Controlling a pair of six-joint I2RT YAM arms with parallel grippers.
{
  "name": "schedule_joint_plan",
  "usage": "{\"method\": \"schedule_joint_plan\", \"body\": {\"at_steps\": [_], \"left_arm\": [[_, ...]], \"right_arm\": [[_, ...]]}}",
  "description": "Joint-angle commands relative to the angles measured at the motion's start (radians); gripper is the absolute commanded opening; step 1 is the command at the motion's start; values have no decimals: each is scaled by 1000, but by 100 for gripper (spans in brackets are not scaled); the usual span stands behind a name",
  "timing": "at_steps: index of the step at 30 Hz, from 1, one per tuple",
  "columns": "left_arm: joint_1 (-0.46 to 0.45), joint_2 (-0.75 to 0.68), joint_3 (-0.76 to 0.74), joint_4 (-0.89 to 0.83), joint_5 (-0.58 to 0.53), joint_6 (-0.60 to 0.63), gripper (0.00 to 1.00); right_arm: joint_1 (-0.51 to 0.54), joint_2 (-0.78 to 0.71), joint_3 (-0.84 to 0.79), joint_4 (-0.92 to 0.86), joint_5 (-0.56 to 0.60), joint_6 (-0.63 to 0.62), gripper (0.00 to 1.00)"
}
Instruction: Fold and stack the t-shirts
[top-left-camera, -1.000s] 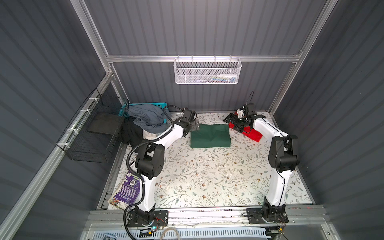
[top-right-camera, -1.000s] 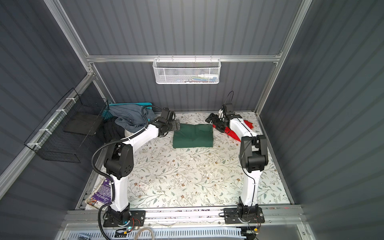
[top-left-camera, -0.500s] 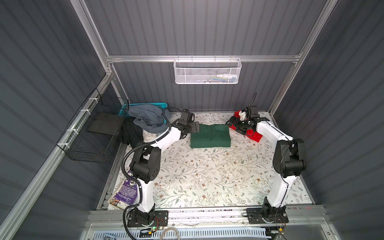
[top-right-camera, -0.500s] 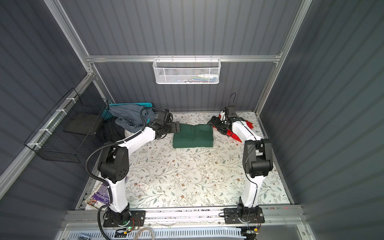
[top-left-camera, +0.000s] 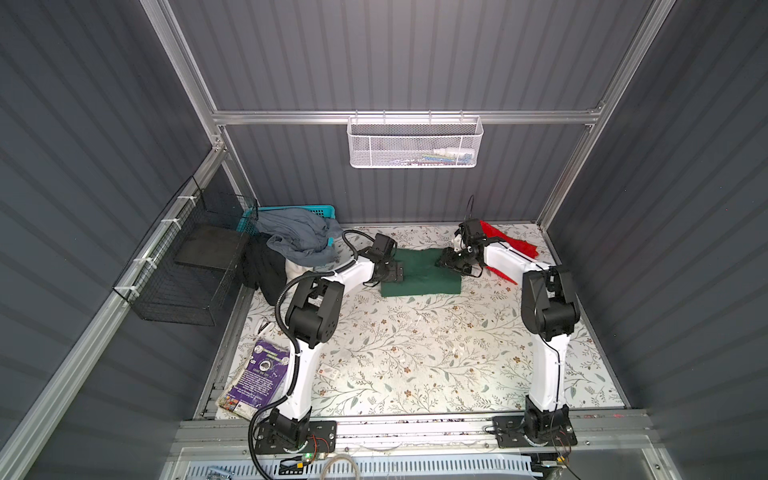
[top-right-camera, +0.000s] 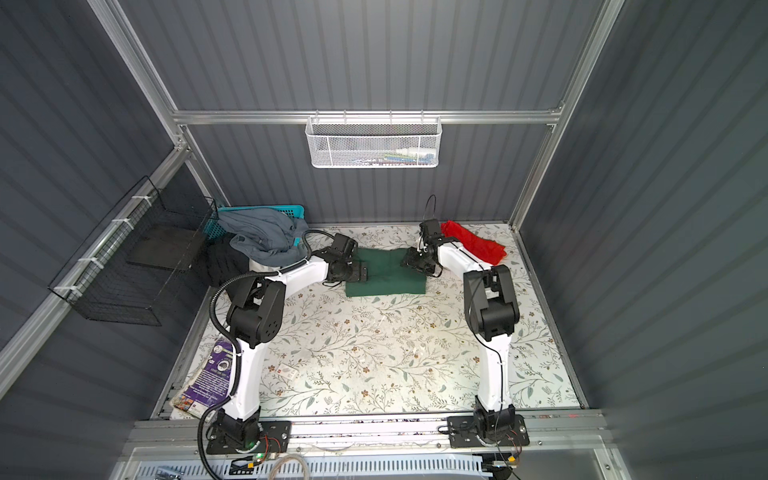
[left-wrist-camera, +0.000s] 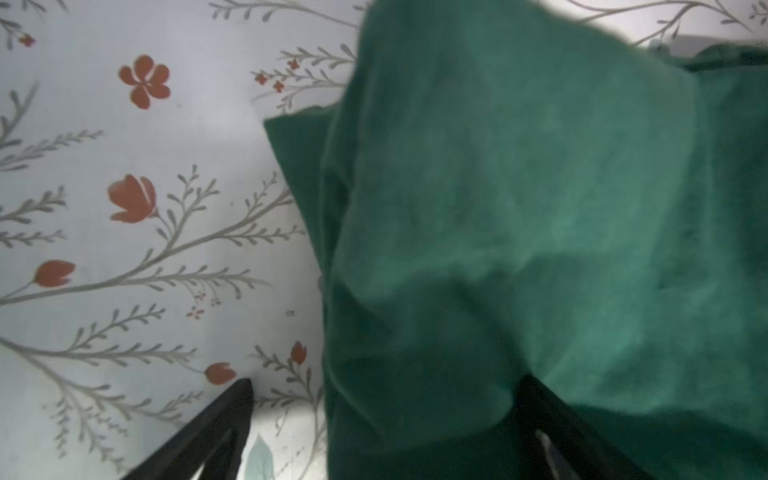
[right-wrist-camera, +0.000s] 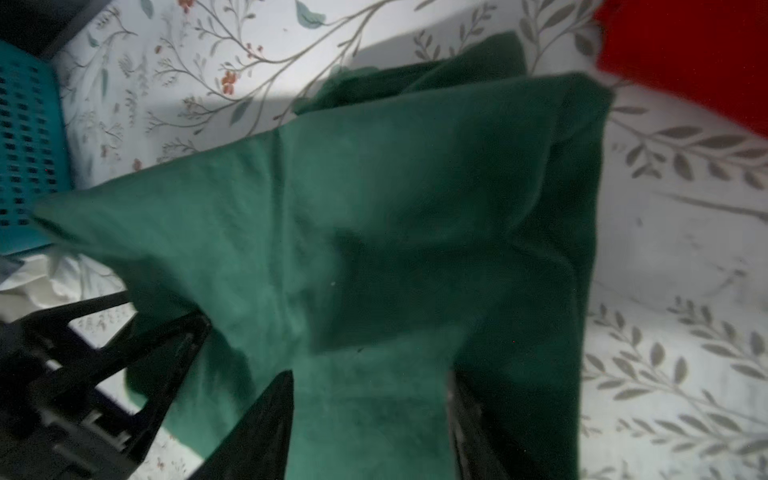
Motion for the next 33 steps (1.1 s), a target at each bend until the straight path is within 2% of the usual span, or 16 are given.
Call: {"method": "schedule_joint_plan", "body": {"at_steps": [1, 4, 14, 20, 22, 25, 29, 33], "left_arm": [[3, 21, 11, -70, -46, 17, 100], [5, 21, 10, -79, -64, 17, 100], [6, 6, 20, -133, -108, 22, 100], [39, -60, 12, -146, -126, 10, 100], [47, -80, 14, -153, -131, 15, 100], [50, -120, 9, -145, -132, 15, 100], [51, -155, 15, -112, -94, 13, 100], [51, -152, 20, -45, -12, 23, 100]], "right_arm": [[-11, 32, 64, -72, 118, -34, 55], [-17, 77, 116, -109, 166, -36, 52], [-46, 198, 264, -221, 207, -48, 52], [-52, 153, 231, -220, 307, -66, 52], [-58, 120, 206, -210, 293, -74, 53], [-60, 54, 169, -206, 254, -75, 66], [-63, -72, 33, -112, 181, -50, 83], [-74, -166, -107, -11, 33, 13, 93]]}}
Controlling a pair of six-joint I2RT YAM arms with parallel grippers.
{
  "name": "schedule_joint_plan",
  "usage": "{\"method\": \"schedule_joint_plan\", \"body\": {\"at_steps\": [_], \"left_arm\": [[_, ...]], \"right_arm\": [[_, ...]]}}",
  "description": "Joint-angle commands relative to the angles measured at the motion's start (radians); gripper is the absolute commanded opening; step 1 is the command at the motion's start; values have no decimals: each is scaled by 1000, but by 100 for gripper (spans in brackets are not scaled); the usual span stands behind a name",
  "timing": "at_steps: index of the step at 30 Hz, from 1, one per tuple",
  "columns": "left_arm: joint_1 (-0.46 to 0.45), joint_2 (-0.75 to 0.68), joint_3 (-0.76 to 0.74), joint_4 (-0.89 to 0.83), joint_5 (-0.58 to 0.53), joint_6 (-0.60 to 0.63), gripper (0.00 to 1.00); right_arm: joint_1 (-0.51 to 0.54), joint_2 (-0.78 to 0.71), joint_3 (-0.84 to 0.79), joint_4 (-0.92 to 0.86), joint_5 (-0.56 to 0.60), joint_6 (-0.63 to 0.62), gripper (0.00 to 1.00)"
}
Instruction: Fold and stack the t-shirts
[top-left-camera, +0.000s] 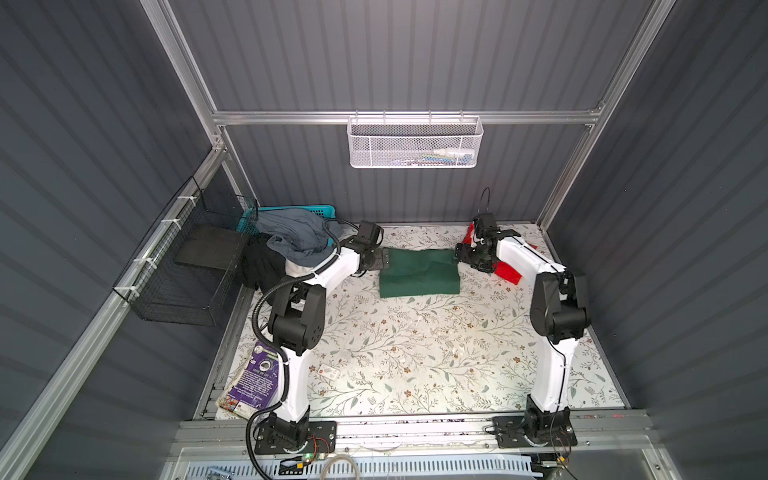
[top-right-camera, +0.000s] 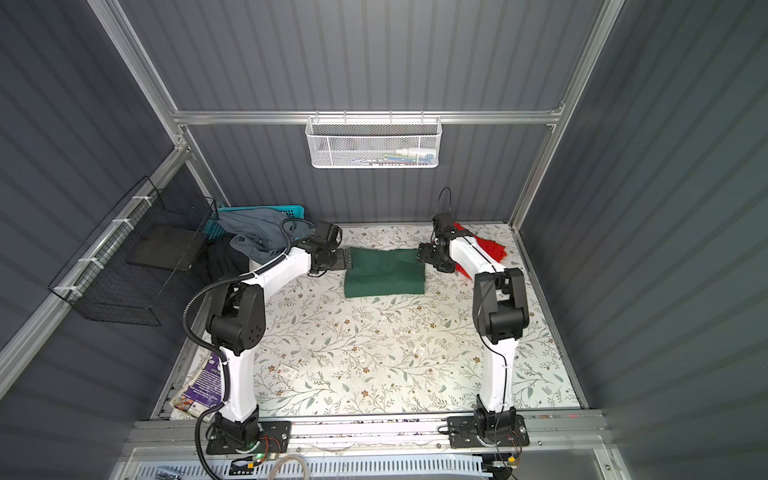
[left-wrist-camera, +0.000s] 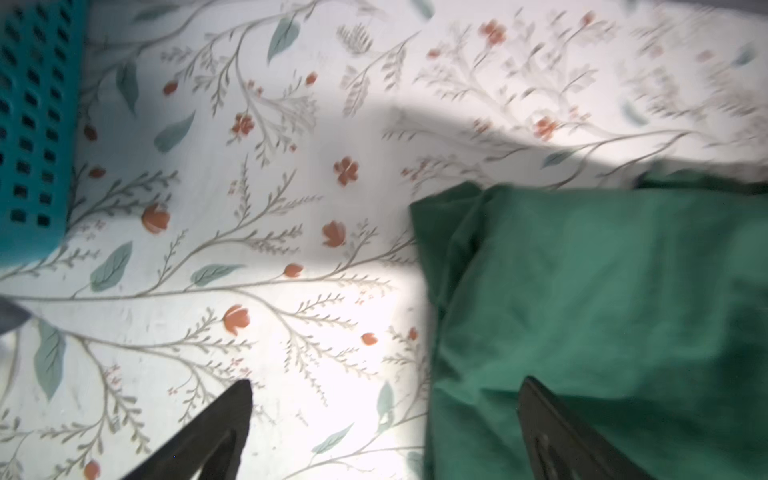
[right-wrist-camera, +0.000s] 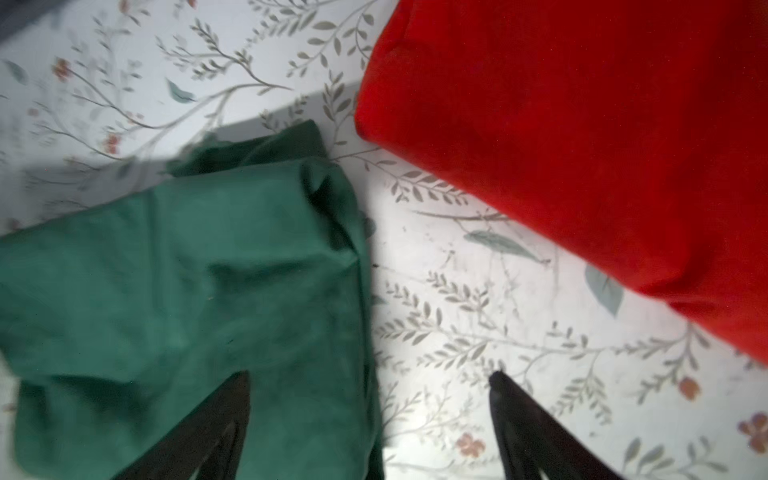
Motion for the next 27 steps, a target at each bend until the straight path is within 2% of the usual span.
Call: {"method": "schedule_joint_plan", "body": {"at_steps": [1, 6, 12, 17, 27], "left_arm": [[-4, 3, 28, 31, 78, 21, 100], [-4, 49, 62, 48, 152, 25, 100], [8, 144, 131, 28, 54, 21, 100], [27, 216, 202, -20, 39, 21, 100], [81, 274, 189, -20, 81, -37, 100]], "right_arm": [[-7, -56, -104, 107, -133, 60, 93], [-7, -136, -258, 186, -185, 110, 93], [-1, -181, -382, 222, -126, 105, 90], [35, -165, -396, 170, -35, 68, 88], [44, -78, -401, 146, 9, 71, 75]]}}
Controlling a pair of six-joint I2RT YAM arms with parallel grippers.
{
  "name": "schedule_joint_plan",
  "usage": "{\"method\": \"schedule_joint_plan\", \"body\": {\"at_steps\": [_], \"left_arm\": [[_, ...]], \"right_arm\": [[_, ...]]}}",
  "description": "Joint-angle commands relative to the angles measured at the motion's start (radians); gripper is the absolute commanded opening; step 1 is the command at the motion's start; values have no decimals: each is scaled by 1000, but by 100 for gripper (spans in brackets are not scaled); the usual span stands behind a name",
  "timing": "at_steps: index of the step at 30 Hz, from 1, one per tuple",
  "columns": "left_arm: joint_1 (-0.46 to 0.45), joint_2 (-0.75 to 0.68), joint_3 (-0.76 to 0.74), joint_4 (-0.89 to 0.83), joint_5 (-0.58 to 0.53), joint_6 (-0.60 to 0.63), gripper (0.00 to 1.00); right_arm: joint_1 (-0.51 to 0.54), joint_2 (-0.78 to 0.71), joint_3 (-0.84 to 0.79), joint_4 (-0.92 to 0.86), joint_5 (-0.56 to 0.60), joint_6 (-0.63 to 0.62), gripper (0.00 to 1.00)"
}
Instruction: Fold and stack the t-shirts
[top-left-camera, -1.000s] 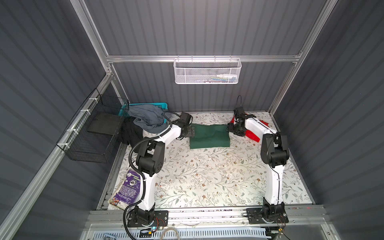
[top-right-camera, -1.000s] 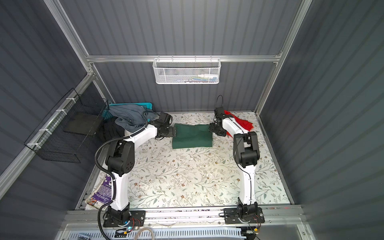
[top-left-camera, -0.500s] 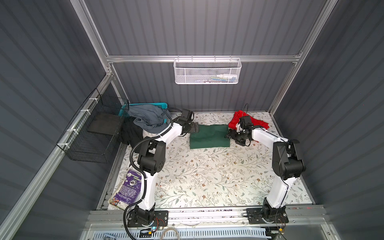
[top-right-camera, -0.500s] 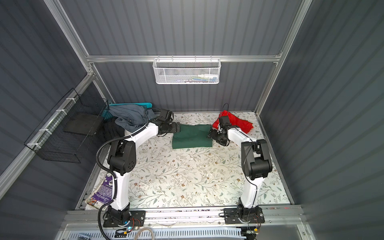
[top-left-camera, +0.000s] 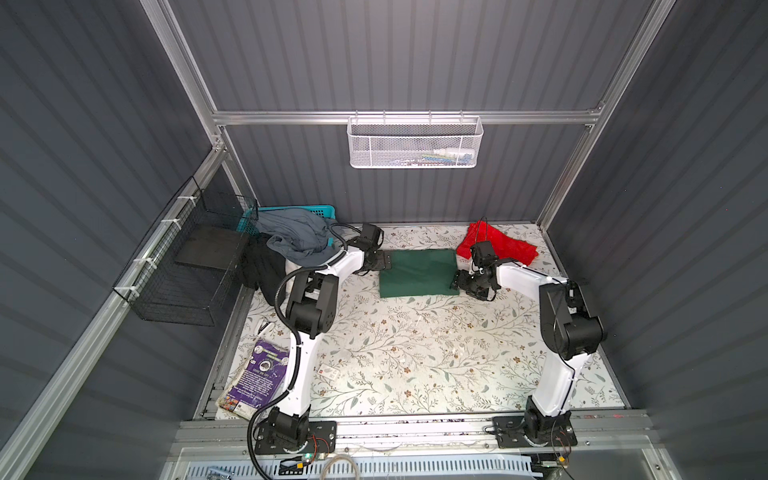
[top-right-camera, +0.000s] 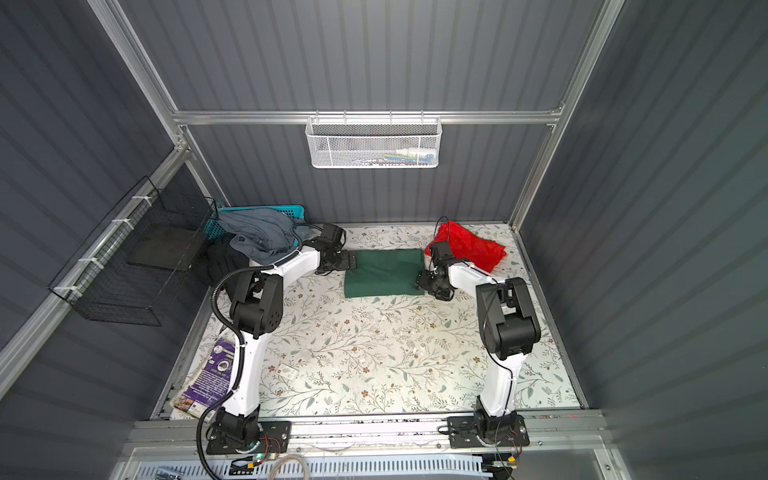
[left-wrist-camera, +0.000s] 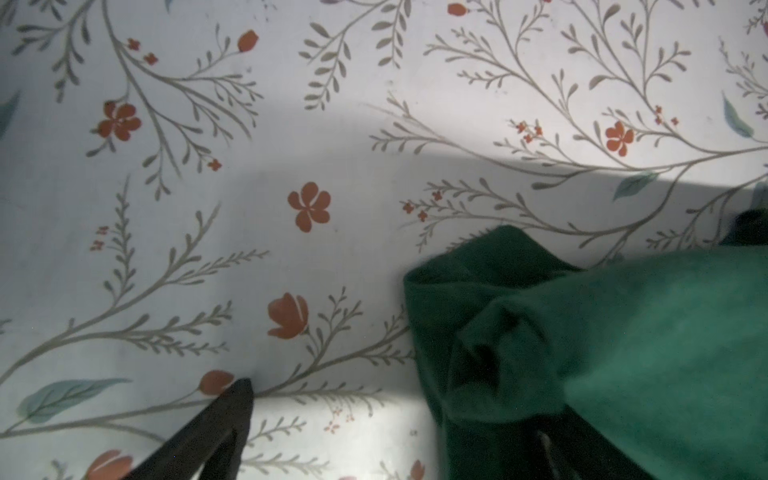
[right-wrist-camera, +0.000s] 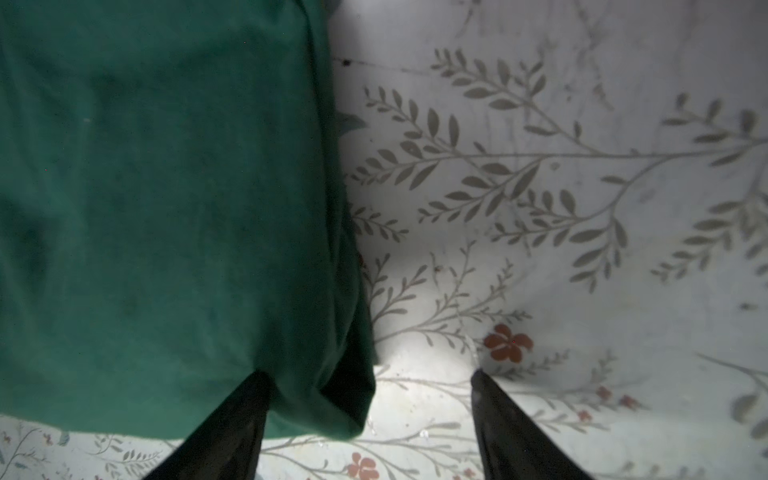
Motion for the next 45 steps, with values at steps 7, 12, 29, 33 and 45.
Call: {"method": "schedule_joint_plan", "body": {"at_steps": [7, 12, 29, 33, 45], "left_arm": [[43, 44, 44, -55, 20, -6, 100], [47, -3, 9, -43, 18, -4, 100], [57, -375, -324, 82, 51, -74, 100], [62, -391, -347, 79, 73, -90, 100], [63, -376, -339, 52, 117, -96, 100]], "right_arm": [[-4, 52, 8, -62, 37, -15, 73], [-22, -41, -41, -32, -32, 0, 83], [-99, 88, 43, 197, -292, 174, 80], [-97, 124, 84, 156, -215, 177, 74], [-37, 215, 149, 135, -119, 194, 59]]}}
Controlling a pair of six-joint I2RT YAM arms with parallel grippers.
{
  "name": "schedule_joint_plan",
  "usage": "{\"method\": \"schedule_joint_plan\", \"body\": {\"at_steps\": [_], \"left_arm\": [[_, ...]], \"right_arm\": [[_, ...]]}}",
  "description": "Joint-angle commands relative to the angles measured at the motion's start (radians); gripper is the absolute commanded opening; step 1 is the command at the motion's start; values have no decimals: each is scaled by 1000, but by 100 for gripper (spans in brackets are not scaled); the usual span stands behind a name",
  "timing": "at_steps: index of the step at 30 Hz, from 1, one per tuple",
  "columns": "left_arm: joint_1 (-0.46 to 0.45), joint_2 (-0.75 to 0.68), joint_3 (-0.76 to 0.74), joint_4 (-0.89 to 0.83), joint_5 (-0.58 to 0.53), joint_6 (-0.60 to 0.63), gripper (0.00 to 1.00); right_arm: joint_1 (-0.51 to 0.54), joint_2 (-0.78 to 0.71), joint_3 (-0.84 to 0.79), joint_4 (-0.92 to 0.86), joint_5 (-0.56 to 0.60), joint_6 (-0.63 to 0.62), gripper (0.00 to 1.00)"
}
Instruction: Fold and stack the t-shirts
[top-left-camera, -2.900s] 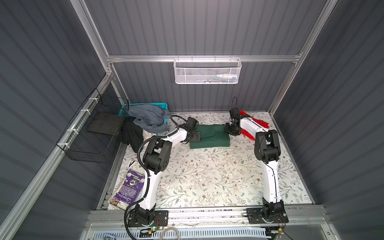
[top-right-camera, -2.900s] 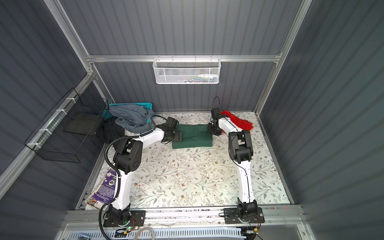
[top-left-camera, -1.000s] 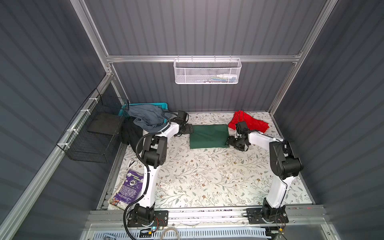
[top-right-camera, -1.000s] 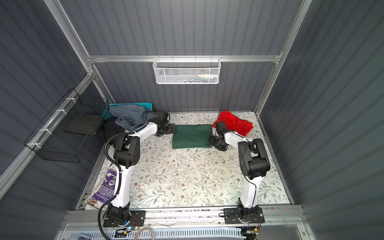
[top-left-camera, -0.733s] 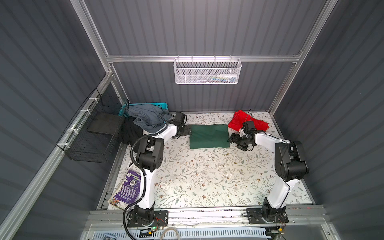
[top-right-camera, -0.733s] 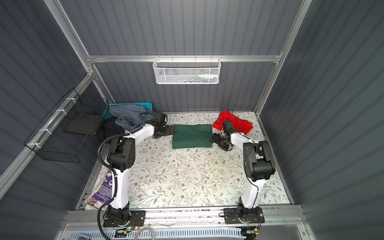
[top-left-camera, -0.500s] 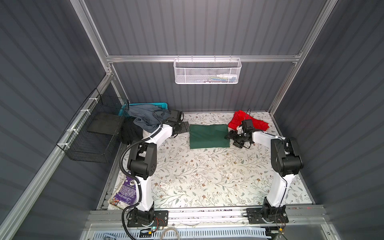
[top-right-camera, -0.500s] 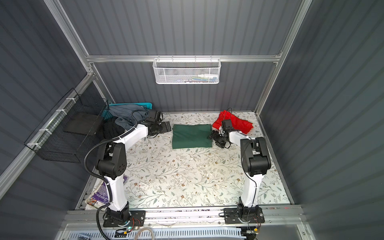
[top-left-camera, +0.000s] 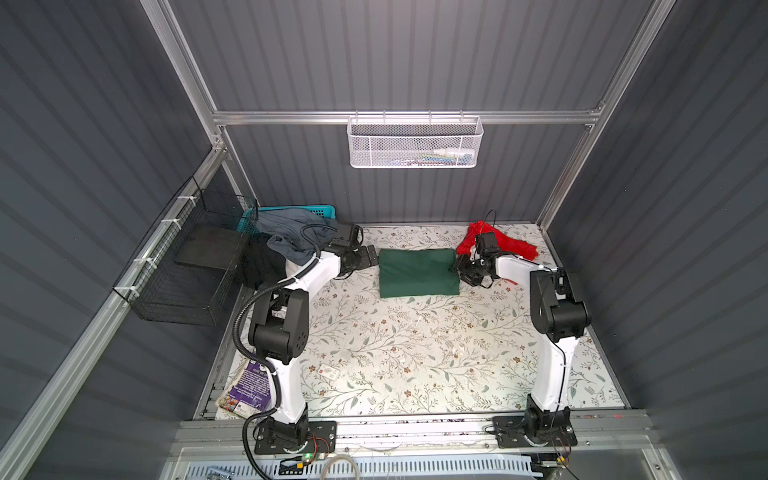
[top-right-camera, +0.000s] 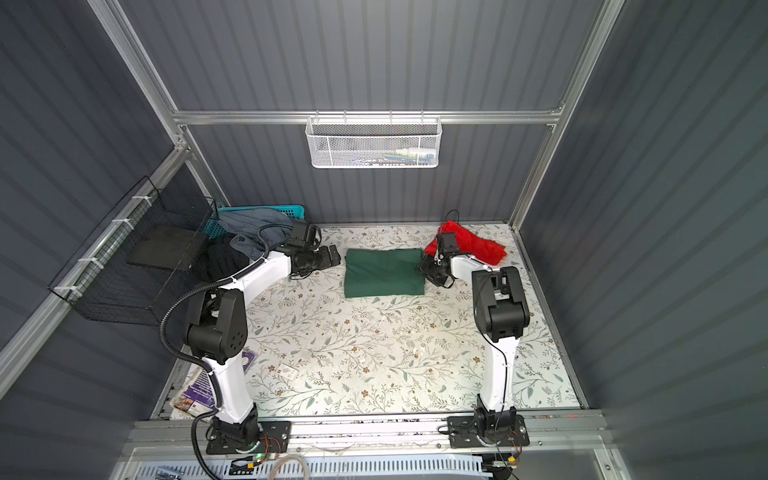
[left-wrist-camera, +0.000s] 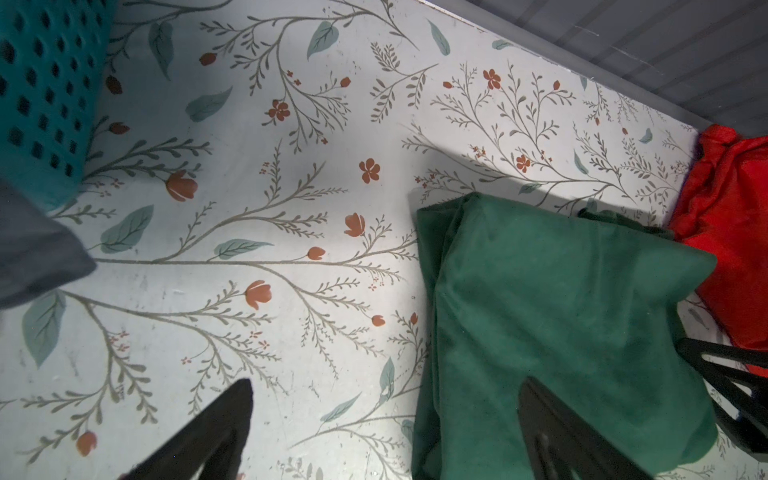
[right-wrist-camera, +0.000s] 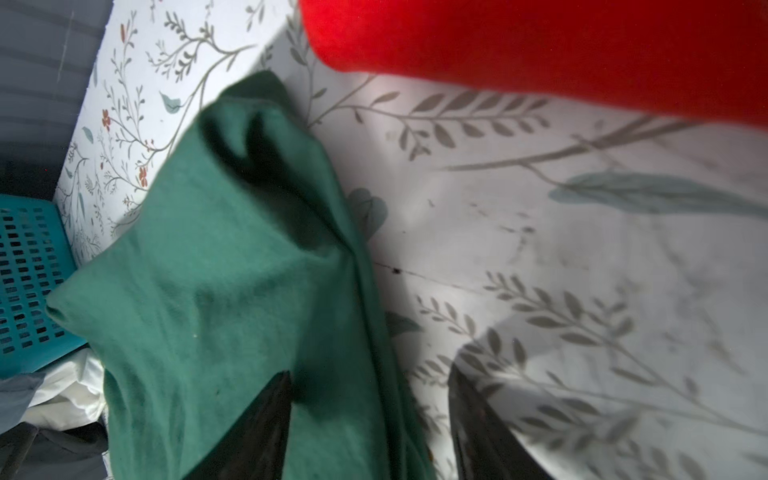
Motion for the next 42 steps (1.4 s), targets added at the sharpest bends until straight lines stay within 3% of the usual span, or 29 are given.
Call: {"method": "schedule_joint_plan", "body": {"at_steps": [1, 10, 20, 29, 42], "left_arm": [[8, 5, 12, -33, 18, -10, 100], [8, 4, 7, -43, 28, -15, 100], [8, 4, 24, -86, 18, -4, 100], [8, 15, 30, -101, 11, -4, 100], [8, -2, -26, -57, 13, -40, 100]], "right_arm": [[21, 44, -5, -54, 31, 4, 59], [29, 70, 59, -118, 1, -37, 49], [27, 89, 118, -96, -88, -67, 0], [32, 45, 281, -239, 66, -227, 0], [30, 111, 569, -421, 172, -388, 0]]}}
